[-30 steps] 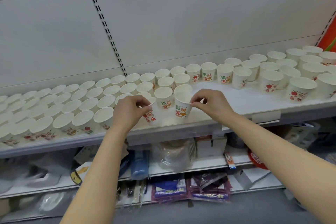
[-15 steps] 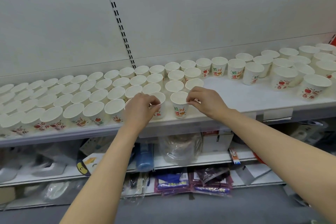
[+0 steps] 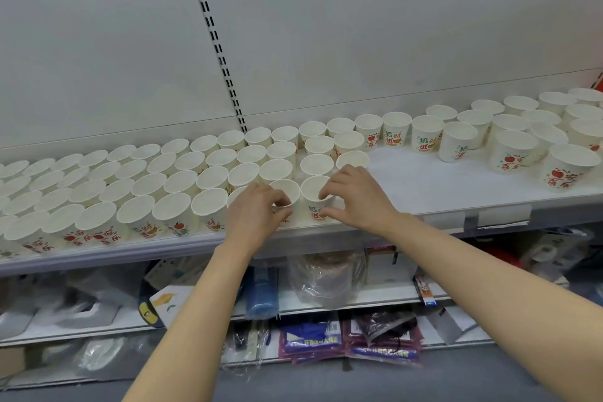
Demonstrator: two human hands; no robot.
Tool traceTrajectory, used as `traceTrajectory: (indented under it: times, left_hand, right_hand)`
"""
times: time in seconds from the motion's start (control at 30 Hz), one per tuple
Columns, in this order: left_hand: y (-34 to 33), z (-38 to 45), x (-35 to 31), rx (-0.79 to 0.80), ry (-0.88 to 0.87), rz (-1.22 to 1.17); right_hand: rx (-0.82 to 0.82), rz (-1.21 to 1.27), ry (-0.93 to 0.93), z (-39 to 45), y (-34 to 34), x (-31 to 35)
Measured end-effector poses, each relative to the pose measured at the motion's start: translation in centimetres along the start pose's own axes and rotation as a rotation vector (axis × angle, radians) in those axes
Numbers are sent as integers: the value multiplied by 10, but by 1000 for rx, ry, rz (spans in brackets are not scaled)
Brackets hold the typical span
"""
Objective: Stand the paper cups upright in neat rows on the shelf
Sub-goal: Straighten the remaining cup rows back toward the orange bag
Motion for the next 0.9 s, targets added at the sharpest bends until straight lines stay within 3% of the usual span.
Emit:
traceTrajectory:
  times: [0.2, 0.37, 0.53, 0.67, 0.9]
  left_hand:
    - [4, 0, -1, -55, -27, -65]
    - [13, 18, -37, -146, -89, -156]
    - [-1, 53, -94, -100, -137, -163]
    - [-24, 92, -151, -50, -204, -121]
    - [-92, 160, -260, 97, -318, -18]
  right_hand:
    - [-46, 17, -10, -4, -4, 2]
    - [-234, -34, -29, -17, 24, -12]
    - [-348, -173, -167, -55, 69, -76]
    - [-320, -227, -391, -91, 101, -145]
    - [-153, -260, -462, -101, 123, -229]
Point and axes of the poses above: each hand's wrist, its own z-axis towards the middle knuckle, its own y-axis out of the back of the hand, x = y × z, the point moved 6 cm from there along z, towards the middle knuckle, and after that the axes turned 9 degrees about y, right-handed, at the moved point
